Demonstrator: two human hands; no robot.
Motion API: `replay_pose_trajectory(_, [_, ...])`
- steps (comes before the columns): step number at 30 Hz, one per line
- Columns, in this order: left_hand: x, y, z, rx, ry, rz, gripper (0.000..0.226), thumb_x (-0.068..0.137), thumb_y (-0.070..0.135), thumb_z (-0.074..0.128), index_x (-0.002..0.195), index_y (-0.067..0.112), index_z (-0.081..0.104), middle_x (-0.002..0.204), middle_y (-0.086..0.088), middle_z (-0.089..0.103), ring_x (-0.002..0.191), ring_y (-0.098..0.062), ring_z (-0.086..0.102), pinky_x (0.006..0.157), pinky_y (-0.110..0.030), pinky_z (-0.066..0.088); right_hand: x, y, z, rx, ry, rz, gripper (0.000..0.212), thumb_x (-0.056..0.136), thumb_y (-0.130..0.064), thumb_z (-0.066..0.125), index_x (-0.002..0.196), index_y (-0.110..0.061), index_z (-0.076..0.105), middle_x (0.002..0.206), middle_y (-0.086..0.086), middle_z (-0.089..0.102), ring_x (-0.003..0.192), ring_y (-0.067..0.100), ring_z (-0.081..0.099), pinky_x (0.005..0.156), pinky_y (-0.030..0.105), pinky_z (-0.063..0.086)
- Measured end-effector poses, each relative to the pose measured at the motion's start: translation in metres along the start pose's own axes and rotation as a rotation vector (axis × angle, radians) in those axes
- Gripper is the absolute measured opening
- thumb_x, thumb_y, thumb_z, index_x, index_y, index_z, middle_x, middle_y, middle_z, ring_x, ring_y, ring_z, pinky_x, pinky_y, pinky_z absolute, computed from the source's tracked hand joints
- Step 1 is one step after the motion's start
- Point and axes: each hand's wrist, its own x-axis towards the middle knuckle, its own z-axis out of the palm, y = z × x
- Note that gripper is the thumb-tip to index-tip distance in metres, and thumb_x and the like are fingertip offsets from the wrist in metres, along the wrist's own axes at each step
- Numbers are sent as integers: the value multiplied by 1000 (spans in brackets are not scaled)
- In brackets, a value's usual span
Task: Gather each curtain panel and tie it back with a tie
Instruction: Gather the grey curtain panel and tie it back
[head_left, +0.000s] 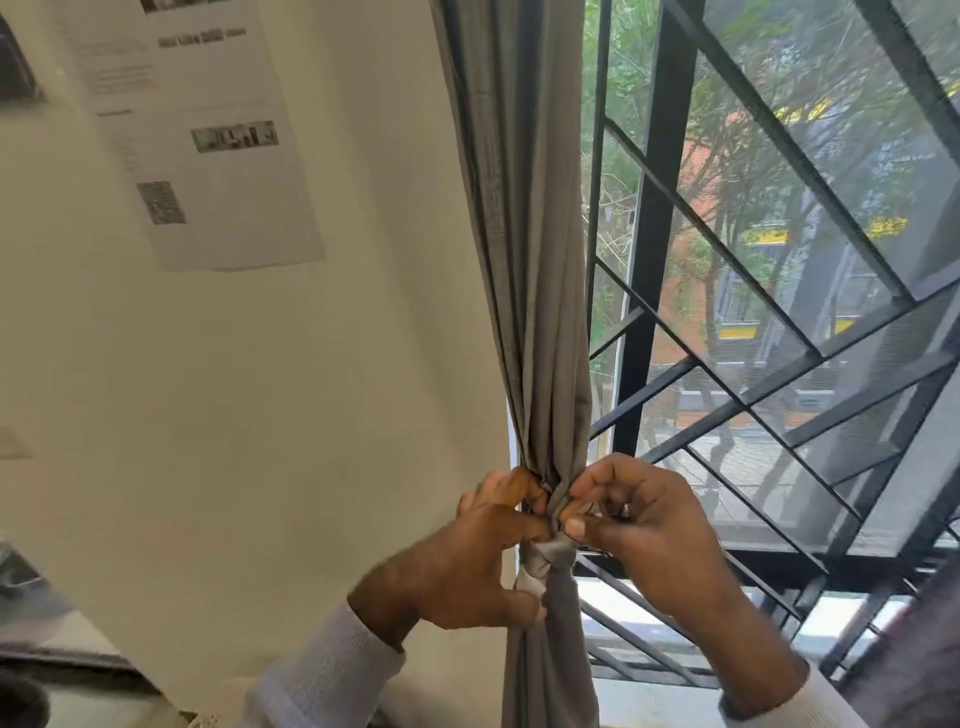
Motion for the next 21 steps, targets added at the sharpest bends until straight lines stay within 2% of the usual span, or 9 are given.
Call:
replay_pose_trajectory(3, [-5, -4, 6, 73, 81, 6, 25, 83, 29, 83, 104, 25, 72, 123, 13, 40, 123, -9, 35, 108, -37, 41, 2, -2, 4, -5, -35, 20, 27, 78, 17, 79, 92, -4, 72, 84, 16, 78, 79, 33, 77, 73, 41, 63])
replay_pose_trajectory(5, [-9, -9, 16, 131, 235, 52, 20, 86, 30, 78, 103, 27, 70, 118, 13, 46, 121, -10, 41, 107, -44, 43, 3, 1, 6, -59, -30, 6, 27, 79, 12, 81, 90, -11, 74, 84, 12, 78, 79, 32, 76, 75, 44, 64])
replay_pose_trajectory(7, [-13, -11, 29, 209, 386, 91, 19, 91, 30, 74, 108, 31, 67, 117, 15, 52, 121, -10, 45, 107, -44, 42, 3, 4, 7, -117, 16, 10, 28, 78, 7, 85, 85, -19, 76, 81, 8, 76, 77, 32, 73, 75, 46, 64])
replay_pose_trajectory(11, [-25, -11, 56, 243, 581, 122, 39, 91, 19, 76, 126, 30, 63, 133, 13, 61, 133, -8, 46, 121, -26, 35, -7, 14, 12, -92, 107, 82, 26, 77, 4, 88, 80, -19, 75, 74, 8, 71, 67, 25, 68, 63, 33, 61])
replay_pose_trajectory(13, [-31, -15, 68, 264, 674, 159, 33, 96, 19, 75, 128, 24, 68, 138, 6, 67, 135, -12, 54, 124, -27, 37, -14, 20, 16, -5, 118, 120, 25, 79, 6, 86, 82, -15, 75, 75, 13, 72, 66, 27, 69, 63, 35, 61])
replay_pose_trajectory(16, [-41, -22, 87, 338, 816, 187, 27, 104, 25, 73, 130, 22, 68, 141, -6, 70, 130, -23, 65, 115, -35, 50, -22, 26, 21, 47, 129, 137, 28, 80, 7, 84, 96, -13, 73, 84, 12, 75, 76, 31, 74, 72, 45, 65])
replay_pose_trajectory(18, [-45, -27, 94, 451, 899, 180, 29, 100, 25, 79, 127, 18, 71, 128, -12, 75, 114, -31, 71, 102, -43, 57, -25, 30, 23, 31, 124, 146, 35, 81, 7, 83, 104, -18, 73, 92, 8, 78, 87, 29, 76, 82, 50, 65])
replay_pose_trajectory(21, [-47, -26, 97, 515, 915, 170, 18, 102, 21, 76, 113, 7, 81, 110, -11, 79, 94, -27, 73, 83, -41, 62, -29, 31, 28, -18, 128, 103, 43, 82, 8, 83, 101, -30, 74, 95, 2, 80, 91, 22, 77, 87, 46, 63])
